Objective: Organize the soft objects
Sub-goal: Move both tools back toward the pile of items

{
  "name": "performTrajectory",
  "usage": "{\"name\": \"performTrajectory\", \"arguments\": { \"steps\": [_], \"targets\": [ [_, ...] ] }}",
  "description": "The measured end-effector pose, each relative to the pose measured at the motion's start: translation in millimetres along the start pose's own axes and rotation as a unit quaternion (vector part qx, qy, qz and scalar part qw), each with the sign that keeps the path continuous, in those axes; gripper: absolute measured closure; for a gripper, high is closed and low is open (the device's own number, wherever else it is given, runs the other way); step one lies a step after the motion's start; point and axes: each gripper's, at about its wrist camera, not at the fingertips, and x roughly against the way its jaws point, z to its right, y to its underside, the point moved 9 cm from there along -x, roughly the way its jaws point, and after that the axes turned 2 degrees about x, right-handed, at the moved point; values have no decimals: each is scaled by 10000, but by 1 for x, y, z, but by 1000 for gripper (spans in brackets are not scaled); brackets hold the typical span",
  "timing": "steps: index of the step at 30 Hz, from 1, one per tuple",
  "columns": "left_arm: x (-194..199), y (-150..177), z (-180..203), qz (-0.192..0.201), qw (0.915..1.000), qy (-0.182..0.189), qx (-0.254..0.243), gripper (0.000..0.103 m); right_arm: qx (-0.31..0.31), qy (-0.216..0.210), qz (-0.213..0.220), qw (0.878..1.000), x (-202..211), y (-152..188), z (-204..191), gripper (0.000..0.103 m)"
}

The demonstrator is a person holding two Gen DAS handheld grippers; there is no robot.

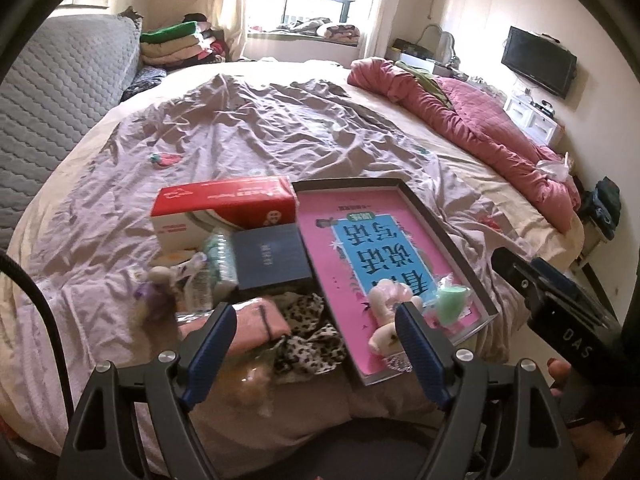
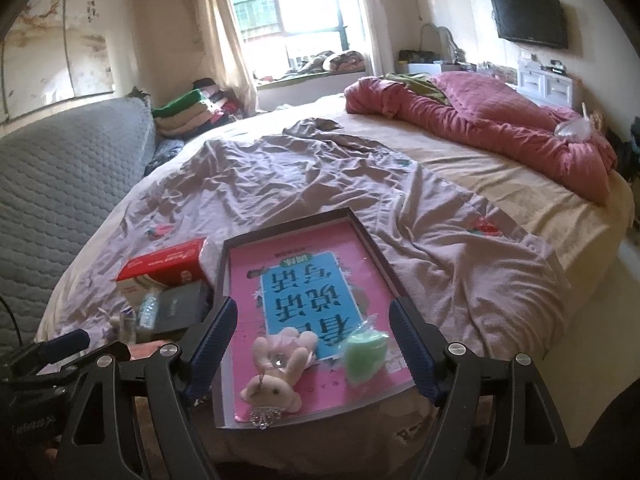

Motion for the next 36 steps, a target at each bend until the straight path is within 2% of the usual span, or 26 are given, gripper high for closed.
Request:
{"name": "performTrajectory", "arguments": {
  "steps": [11, 18, 25, 30, 36],
  "targets": [
    [14, 6, -38, 4, 9997, -103, 232, 22, 189, -119, -61, 9997, 4, 1, -24, 24],
    [25, 14, -96, -37, 9973, -328, 653, 22, 338, -424, -136, 9984, 4, 8, -52, 24],
    [21, 32, -149, -138, 9926, -467, 1112, 22, 706, -737, -326, 9942, -3, 27, -88, 24],
    [8, 43, -162, -282, 9909, -483, 1221, 22, 1083, -903, -625, 9880, -19, 50, -118, 24],
    [-3, 52, -169, -393, 9899, -462, 1283, 22, 1475, -999, -716, 9814, -28, 66, -143, 24]
  ]
}}
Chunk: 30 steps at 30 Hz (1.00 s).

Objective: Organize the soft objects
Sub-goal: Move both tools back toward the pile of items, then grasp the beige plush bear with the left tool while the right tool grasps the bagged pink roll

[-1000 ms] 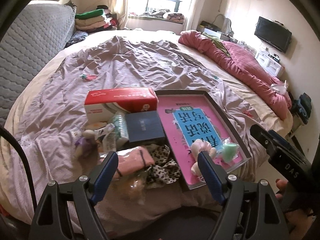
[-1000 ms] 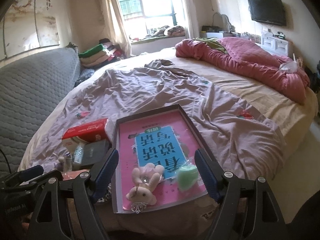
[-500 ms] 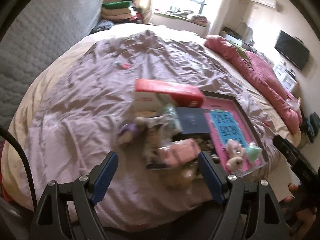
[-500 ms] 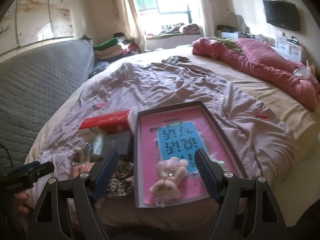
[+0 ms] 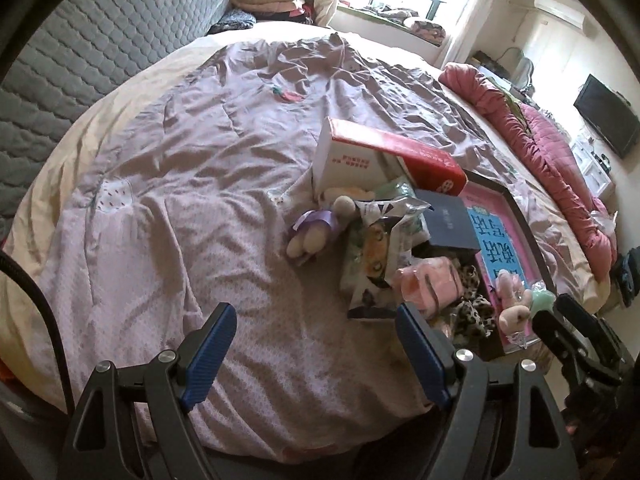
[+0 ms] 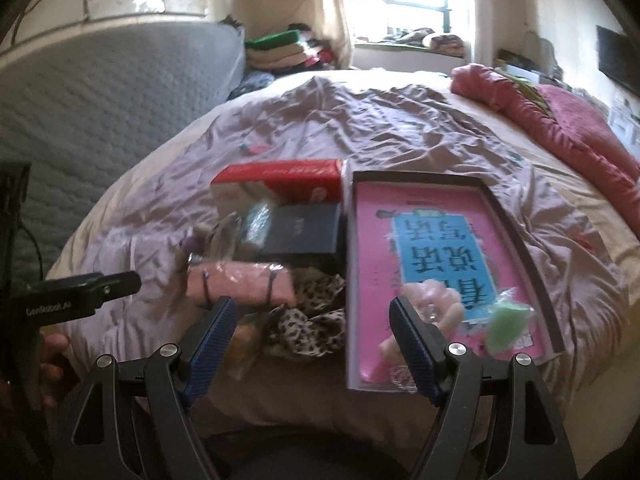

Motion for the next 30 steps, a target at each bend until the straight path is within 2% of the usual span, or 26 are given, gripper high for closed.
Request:
{"name": "performTrajectory", "arguments": {
  "steps": [7, 18, 24, 30],
  "targets": [
    [-15, -2, -11, -109, 9999, -79, 72, 22, 293, -72, -129, 9995, -21, 0, -14, 24],
    [-47, -16, -27, -242, 9993, -129, 234, 22, 1226, -203, -369, 9916, -53, 12, -47, 24],
    [-60, -18, -31, -359, 9990, -103, 247, 22, 1907, 79, -332, 9810, -73, 14, -61, 24],
    [-72, -24, -24, -446, 9989, -141, 87, 22, 2313, 203, -220, 9724, -91, 7, -70, 24]
  ]
}}
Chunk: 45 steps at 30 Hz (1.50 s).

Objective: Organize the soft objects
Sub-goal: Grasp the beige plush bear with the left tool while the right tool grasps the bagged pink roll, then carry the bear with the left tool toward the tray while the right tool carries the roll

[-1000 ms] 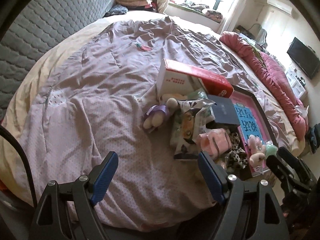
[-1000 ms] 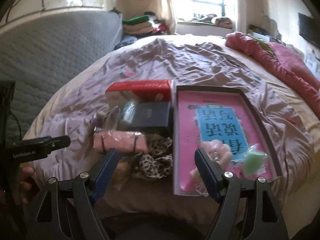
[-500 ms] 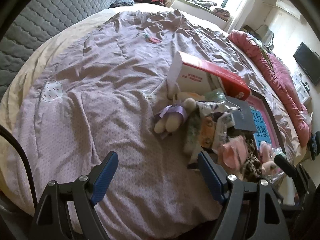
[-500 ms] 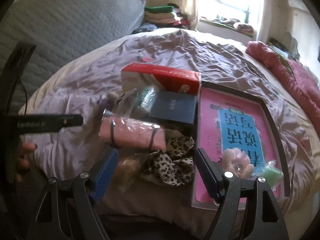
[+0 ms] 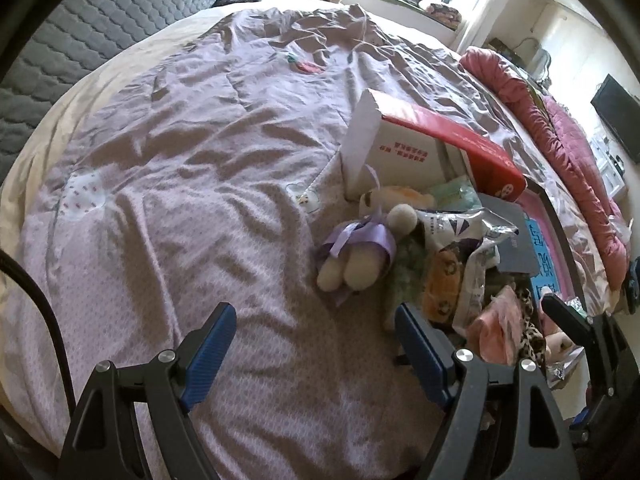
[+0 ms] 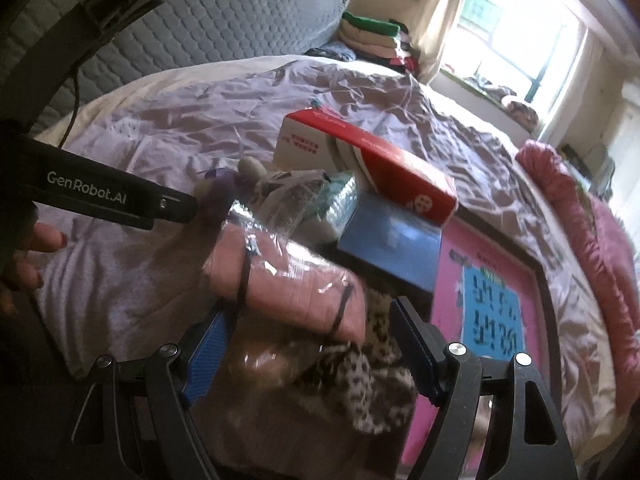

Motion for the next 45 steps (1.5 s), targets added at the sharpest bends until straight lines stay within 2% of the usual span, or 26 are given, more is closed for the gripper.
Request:
{"name": "performTrajectory", "arguments": {
  "steps": [3, 5, 7, 9, 11, 13, 14, 16, 19, 23, 24, 30, 34, 37, 39, 45],
  "targets": [
    [-9, -6, 3, -19, 9999, -89, -141, 22, 233, 137, 79, 9996, -7, -6, -2, 25],
    [-15, -9, 4, -49, 9997, -122, -198, 22, 295, 192, 168, 9992, -9, -10, 0, 36],
    [-22, -11, 6, -121, 9994, -164, -268, 22, 302, 166, 179, 9992, -12, -13, 1, 59],
    [-29, -14, 9, -126, 9993, -132, -314, 22, 195, 61, 87, 9998, -19, -11, 4, 67],
    [-35, -16, 12, -195, 9989, -122, -420, 23, -66, -180, 84, 9998, -20, -10, 7, 70],
    [-38, -19, 16, -169, 9986, -86, -486, 30, -475, -457, 167, 9977, -16, -9, 15, 73],
    [-39, -22, 16, -110, 9988, -50, -472, 34, -651, -562, 220, 9961, -14, -10, 19, 74],
    [-42, -25, 18, -100, 9989, 41, -451, 35, -987, -713, 292, 9921, -11, -10, 29, 77],
    [-49, -27, 22, -182, 9983, 330, -450, 46, -1564, -1038, 323, 9817, -10, -9, 42, 79],
    [-52, -26, 26, -144, 9966, 652, -481, 69, -1908, -1240, 449, 9727, 1, -6, 52, 80],
    [-50, -25, 28, -107, 9960, 746, -478, 69, -1967, -1268, 471, 9711, 3, -6, 52, 80],
    [-42, -19, 31, 148, 9957, 615, -677, 72, -2111, -1413, 708, 9646, 20, -13, 54, 83],
    [-36, -19, 26, 187, 9963, 620, -559, 73, -2027, -1343, 725, 9673, 28, -14, 50, 85],
    [-26, -17, 20, 255, 9969, 594, -445, 73, -2103, -1388, 704, 9652, 31, -13, 52, 86],
    [-19, -17, 15, 362, 9972, 406, -522, 73, -2225, -1456, 722, 9613, 34, -12, 54, 86],
    [0, -15, 5, 483, 9974, 357, -408, 73, -2390, -1509, 796, 9559, 42, -13, 59, 86]
  ]
}}
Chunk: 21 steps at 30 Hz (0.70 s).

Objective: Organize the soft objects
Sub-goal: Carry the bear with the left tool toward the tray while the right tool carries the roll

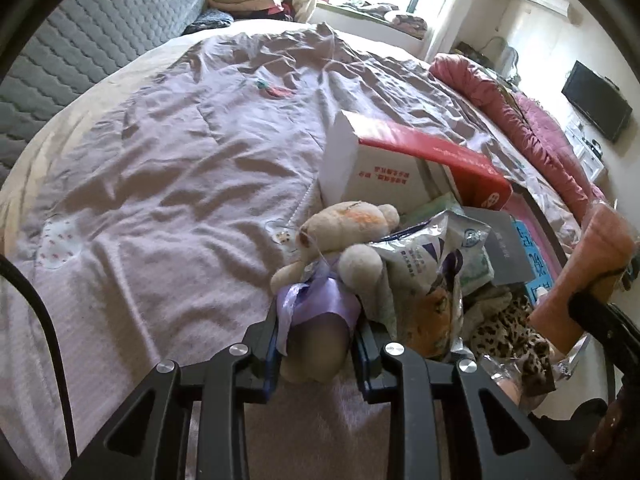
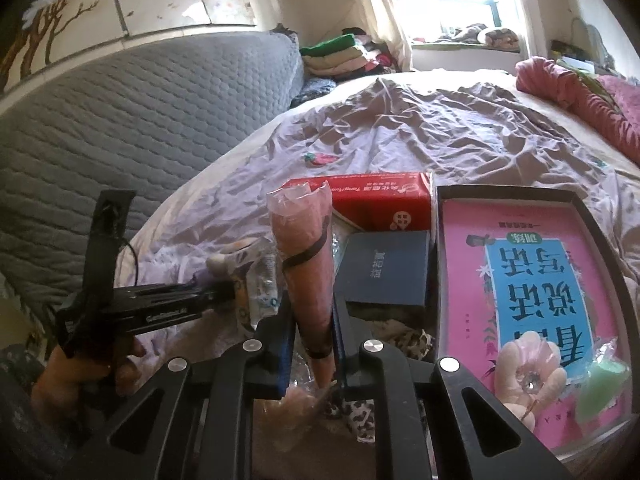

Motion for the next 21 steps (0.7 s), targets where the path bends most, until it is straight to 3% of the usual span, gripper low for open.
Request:
{"name": "performTrajectory", "arguments": {
  "steps": [12, 21],
  "targets": [
    [51, -4, 23, 296, 9992, -116, -248, 73, -543, -33, 78, 9985, 17, -5, 15, 86],
    [80, -8, 61, 502, 9977, 139, -436, 73, -757, -73, 204, 9969, 31, -8, 23, 86]
  ]
}}
